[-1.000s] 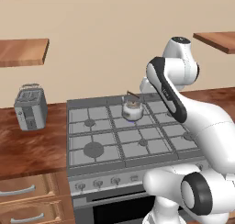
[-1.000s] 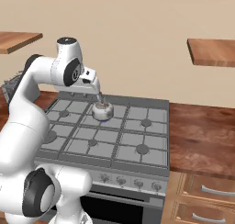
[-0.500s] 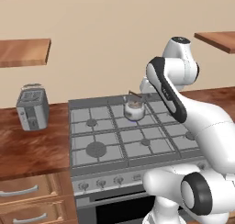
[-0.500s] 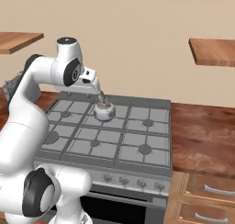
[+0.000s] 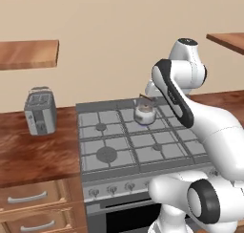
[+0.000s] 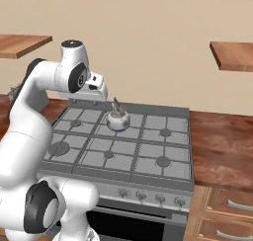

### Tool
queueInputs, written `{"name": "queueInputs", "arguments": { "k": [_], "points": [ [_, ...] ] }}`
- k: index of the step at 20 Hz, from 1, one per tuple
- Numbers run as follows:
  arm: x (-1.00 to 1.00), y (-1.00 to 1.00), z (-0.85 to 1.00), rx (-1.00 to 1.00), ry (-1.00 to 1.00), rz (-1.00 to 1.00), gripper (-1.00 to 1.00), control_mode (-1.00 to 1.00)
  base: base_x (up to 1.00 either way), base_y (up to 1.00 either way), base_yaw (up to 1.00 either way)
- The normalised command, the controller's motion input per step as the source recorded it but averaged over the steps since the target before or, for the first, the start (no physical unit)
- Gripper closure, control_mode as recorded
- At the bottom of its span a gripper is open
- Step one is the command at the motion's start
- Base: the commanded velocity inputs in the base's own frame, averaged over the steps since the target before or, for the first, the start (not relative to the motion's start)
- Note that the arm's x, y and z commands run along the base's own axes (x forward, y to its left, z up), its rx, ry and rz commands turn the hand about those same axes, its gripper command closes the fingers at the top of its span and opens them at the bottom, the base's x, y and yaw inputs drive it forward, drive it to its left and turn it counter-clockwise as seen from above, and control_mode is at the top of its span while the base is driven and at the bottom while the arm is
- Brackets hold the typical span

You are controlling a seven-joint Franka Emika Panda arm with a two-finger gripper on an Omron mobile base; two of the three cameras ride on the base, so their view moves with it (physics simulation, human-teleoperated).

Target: Lower the heat of the kettle.

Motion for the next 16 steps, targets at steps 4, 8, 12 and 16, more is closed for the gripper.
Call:
{"name": "queueInputs", "arguments": {
  "k": [4, 8, 12, 16],
  "points": [
    [0.0, 0.0, 0.0, 0.0, 0.0, 0.0, -1.0, 1.0, -0.04, 0.32, 0.05],
    [0.0, 0.0, 0.0, 0.0, 0.0, 0.0, -1.0, 1.0, -0.02, 0.32, 0.07],
    [0.0, 0.0, 0.0, 0.0, 0.0, 0.0, -1.0, 1.0, -0.02, 0.42, 0.06],
    [0.0, 0.0, 0.0, 0.0, 0.0, 0.0, -1.0, 1.0, -0.01, 0.47, 0.04]
  ]
}}
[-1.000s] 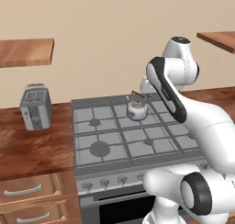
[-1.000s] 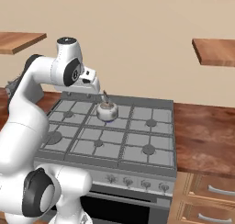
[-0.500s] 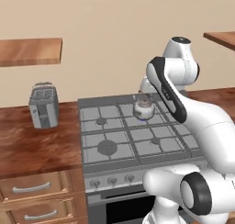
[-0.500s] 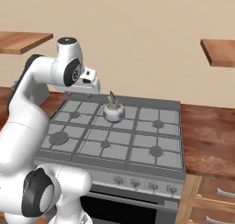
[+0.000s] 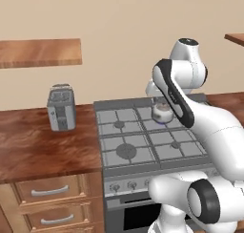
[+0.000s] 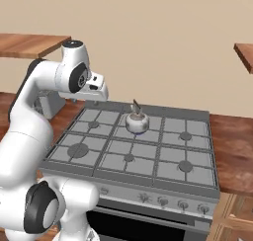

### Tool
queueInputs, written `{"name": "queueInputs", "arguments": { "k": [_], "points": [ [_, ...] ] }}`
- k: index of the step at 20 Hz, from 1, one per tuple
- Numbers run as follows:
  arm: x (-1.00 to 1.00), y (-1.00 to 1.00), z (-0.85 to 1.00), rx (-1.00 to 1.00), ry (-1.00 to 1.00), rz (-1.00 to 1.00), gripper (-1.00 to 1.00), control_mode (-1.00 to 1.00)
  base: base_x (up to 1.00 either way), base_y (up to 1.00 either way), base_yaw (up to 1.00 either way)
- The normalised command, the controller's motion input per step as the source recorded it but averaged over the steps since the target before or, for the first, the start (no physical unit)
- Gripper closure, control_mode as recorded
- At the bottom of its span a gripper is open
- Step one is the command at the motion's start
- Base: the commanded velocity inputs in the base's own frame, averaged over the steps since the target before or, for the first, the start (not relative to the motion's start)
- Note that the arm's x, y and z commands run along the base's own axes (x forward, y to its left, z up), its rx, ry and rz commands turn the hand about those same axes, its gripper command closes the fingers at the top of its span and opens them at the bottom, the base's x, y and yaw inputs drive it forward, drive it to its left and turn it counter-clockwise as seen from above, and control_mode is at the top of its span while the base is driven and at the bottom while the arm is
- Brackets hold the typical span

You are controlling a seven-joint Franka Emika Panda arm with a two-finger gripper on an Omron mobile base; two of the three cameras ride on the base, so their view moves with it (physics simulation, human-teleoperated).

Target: Lower the heat of the kettle.

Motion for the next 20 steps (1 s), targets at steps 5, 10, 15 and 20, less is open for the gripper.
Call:
{"name": "queueInputs", "arguments": {
  "k": [5, 10, 15, 20],
  "points": [
    [0.0, 0.0, 0.0, 0.0, 0.0, 0.0, -1.0, 1.0, 0.0, 0.37, 0.02],
    [0.0, 0.0, 0.0, 0.0, 0.0, 0.0, -1.0, 1.0, 0.01, 0.16, -0.04],
    [0.0, 0.0, 0.0, 0.0, 0.0, 0.0, -1.0, 1.0, 0.01, 0.12, -0.07],
    [0.0, 0.0, 0.0, 0.0, 0.0, 0.0, -1.0, 1.0, 0.0, 0.04, 0.0]
  ]
}}
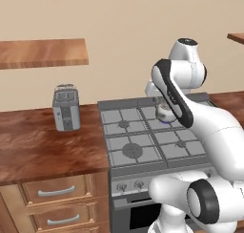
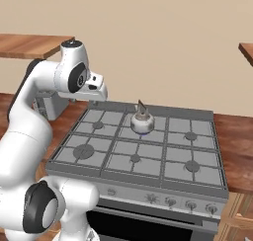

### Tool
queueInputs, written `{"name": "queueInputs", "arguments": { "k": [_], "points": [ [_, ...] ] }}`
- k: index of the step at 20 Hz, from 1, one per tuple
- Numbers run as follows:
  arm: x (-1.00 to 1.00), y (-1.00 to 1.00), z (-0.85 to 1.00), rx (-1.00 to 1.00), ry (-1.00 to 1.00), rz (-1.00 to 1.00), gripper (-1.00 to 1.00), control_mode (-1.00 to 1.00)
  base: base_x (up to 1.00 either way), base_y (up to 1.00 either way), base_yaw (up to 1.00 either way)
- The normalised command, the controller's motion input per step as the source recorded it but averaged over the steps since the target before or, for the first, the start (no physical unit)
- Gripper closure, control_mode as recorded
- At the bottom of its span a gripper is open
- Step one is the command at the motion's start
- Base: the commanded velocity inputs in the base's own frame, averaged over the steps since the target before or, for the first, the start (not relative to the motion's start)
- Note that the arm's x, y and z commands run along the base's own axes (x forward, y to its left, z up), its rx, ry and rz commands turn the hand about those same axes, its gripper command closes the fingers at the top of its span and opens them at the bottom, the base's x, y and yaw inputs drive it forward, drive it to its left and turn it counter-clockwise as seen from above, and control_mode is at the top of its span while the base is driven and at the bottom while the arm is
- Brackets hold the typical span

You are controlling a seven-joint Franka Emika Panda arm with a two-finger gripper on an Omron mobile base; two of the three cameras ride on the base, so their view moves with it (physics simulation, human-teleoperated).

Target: Lower the heat of the kettle.

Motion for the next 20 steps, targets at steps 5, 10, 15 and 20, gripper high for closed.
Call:
{"name": "queueInputs", "arguments": {
  "k": [5, 10, 15, 20],
  "points": [
    [0.0, 0.0, 0.0, 0.0, 0.0, 0.0, -1.0, 1.0, 0.0, 0.0, 0.0],
    [-0.05, -0.08, -0.02, 0.01, -0.02, 0.0, -1.0, -1.0, 0.0, 0.0, 0.0],
    [-0.53, -0.75, -0.19, 0.14, -0.1, 0.0, -1.0, -1.0, 0.0, 0.0, 0.0],
    [-0.64, -0.71, -0.37, 0.09, -0.02, -0.05, -1.0, -1.0, 0.0, 0.0, 0.0]
  ]
}}
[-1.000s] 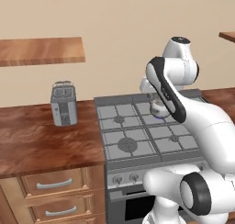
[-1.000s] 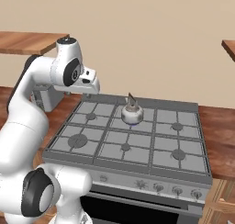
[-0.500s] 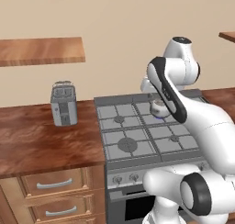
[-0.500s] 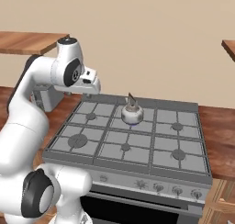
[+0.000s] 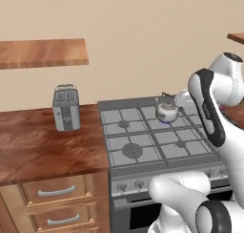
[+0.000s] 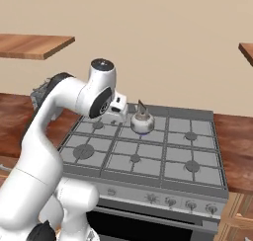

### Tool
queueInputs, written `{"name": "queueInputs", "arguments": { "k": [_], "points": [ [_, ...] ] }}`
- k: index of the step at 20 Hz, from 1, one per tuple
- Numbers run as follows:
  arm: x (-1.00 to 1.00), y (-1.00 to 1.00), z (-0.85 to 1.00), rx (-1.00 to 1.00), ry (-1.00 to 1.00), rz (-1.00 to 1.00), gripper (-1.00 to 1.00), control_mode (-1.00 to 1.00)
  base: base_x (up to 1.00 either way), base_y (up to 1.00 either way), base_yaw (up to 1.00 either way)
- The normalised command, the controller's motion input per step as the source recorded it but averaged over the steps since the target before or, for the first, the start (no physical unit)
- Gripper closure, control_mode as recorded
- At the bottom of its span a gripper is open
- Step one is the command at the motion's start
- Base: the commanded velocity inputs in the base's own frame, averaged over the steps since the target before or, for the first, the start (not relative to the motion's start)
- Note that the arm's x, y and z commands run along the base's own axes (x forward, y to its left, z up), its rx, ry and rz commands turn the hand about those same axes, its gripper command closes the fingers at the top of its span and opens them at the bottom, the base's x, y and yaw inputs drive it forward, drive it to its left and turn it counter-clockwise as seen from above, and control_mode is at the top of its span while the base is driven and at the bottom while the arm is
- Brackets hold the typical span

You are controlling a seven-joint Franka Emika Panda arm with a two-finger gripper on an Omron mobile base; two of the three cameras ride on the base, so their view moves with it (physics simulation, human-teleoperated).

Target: Lower the heat of the kettle.

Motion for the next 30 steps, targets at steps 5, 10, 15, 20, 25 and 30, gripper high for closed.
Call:
{"name": "queueInputs", "arguments": {
  "k": [5, 10, 15, 20, 25, 30],
  "points": [
    [-0.6, -0.57, -0.52, 0.02, 0.0, -0.05, -1.0, -1.0, 0.0, 0.0, 0.0],
    [-0.61, -0.49, -0.56, 0.02, 0.0, -0.01, -1.0, -1.0, 0.0, 0.0, 0.0],
    [-0.61, -0.34, -0.62, 0.02, 0.0, -0.04, -1.0, -1.0, 0.0, 0.0, 0.0],
    [-0.43, -0.35, -0.58, 0.09, -0.02, -0.15, -1.0, -1.0, 0.0, 0.0, 0.0],
    [-0.2, -0.28, -0.47, 0.11, -0.02, -0.21, -1.0, -1.0, 0.0, 0.0, 0.0],
    [-0.02, -0.37, -0.37, 0.13, -0.04, -0.16, -1.0, -1.0, 0.0, 0.0, 0.0]
  ]
}}
